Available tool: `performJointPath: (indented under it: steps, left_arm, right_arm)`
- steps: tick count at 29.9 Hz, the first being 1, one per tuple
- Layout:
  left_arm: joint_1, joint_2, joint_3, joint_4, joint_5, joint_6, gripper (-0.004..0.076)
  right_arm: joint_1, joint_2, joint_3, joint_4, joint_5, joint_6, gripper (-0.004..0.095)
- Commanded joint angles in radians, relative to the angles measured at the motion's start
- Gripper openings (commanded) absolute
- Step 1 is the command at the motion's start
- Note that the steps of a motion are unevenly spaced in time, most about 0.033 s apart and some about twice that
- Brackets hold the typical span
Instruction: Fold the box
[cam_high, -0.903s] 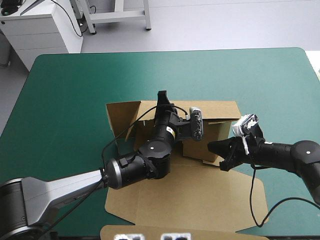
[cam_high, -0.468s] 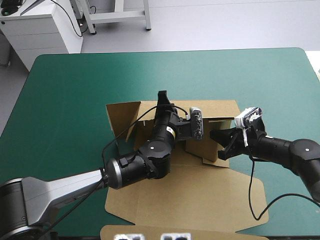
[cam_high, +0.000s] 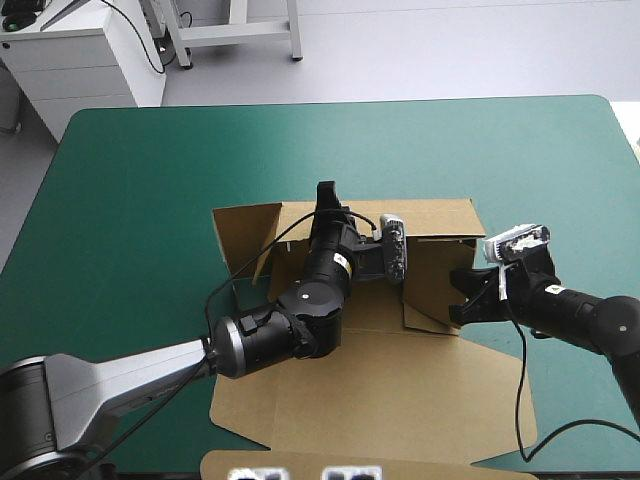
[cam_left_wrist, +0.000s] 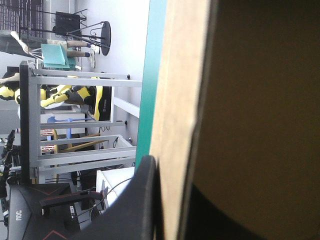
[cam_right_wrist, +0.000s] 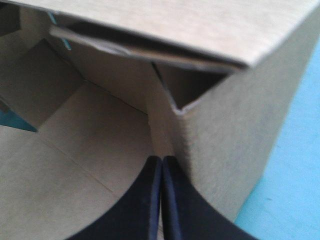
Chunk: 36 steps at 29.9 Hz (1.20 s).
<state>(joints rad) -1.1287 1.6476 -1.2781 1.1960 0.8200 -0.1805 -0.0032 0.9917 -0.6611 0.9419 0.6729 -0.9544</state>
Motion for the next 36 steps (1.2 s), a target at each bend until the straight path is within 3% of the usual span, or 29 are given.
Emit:
performJointPath:
  steps: [1,6,11,18,29,36]
  left_arm:
    - [-0.012,-0.04,-0.025,0.003,-0.01,-0.027,-0.0008]
    - [-0.012,-0.04,-0.025,0.003,0.022,-0.027,-0.0008]
    - [-0.012,-0.04,-0.025,0.003,0.02,-0.027,-0.0008]
    - [-0.012,-0.04,-0.025,0.003,0.018,-0.027,-0.0008]
    - [-0.012,-0.04,-0.025,0.003,0.018,-0.027,-0.0008]
    - [-0.012,-0.04,-0.025,0.003,0.018,-0.027,-0.0008]
  right_arm:
    - [-0.007,-0.021,-0.028,-0.145,-0.165,0.163,0.0]
    - [-0.009,-0.021,-0.03,-0.347,-0.215,0.378,0.0]
    - [-0.08,-0.021,-0.092,-0.451,-0.208,0.532,-0.0001]
    - [-0.187,-0.019,-0.309,-0.457,-0.083,0.52,-0.0001]
    - [-0.187,0.153,-0.663,-0.416,0.149,0.518,-0.0001]
    - [-0.187,0.347,-0.774,-0.319,0.27,0.46,-0.0001]
